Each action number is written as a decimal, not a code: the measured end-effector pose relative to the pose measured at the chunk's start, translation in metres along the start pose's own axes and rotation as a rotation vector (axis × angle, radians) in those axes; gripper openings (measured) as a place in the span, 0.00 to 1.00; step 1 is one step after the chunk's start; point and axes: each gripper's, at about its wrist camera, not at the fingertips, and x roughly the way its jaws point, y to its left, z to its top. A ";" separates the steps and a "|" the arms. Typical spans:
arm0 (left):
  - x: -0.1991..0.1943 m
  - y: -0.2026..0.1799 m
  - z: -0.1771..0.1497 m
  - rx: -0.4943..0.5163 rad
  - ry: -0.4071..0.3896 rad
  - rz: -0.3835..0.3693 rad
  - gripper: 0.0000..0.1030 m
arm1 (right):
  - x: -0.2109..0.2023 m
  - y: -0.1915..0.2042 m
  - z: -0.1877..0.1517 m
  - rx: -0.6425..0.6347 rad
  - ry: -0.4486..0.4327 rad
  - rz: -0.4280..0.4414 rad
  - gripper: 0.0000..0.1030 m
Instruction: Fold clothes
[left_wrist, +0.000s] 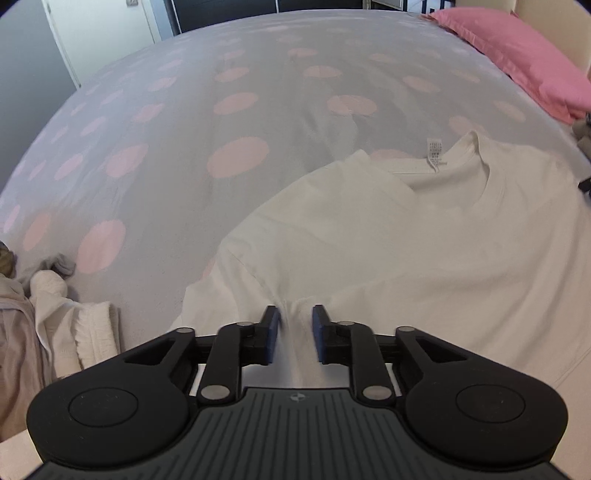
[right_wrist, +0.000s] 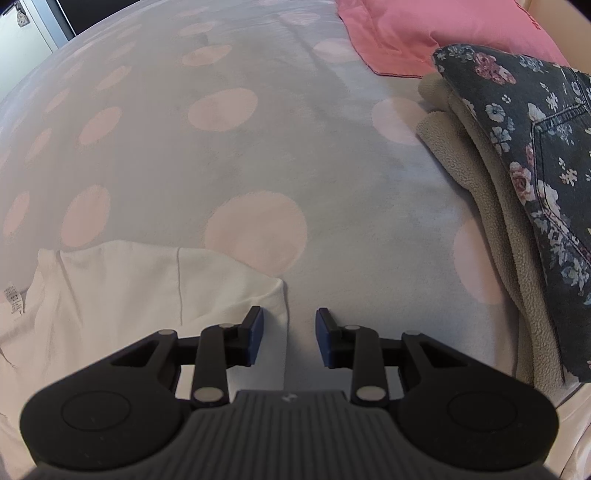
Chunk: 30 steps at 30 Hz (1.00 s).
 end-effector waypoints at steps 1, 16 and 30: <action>-0.004 -0.004 -0.002 0.029 -0.024 0.005 0.06 | 0.001 0.000 0.000 0.001 0.001 0.001 0.33; 0.004 -0.024 -0.018 0.228 -0.043 0.096 0.07 | 0.005 0.000 0.002 -0.006 0.004 0.001 0.34; -0.008 -0.026 -0.009 0.141 -0.094 0.117 0.00 | -0.001 -0.002 0.000 -0.016 -0.002 0.004 0.34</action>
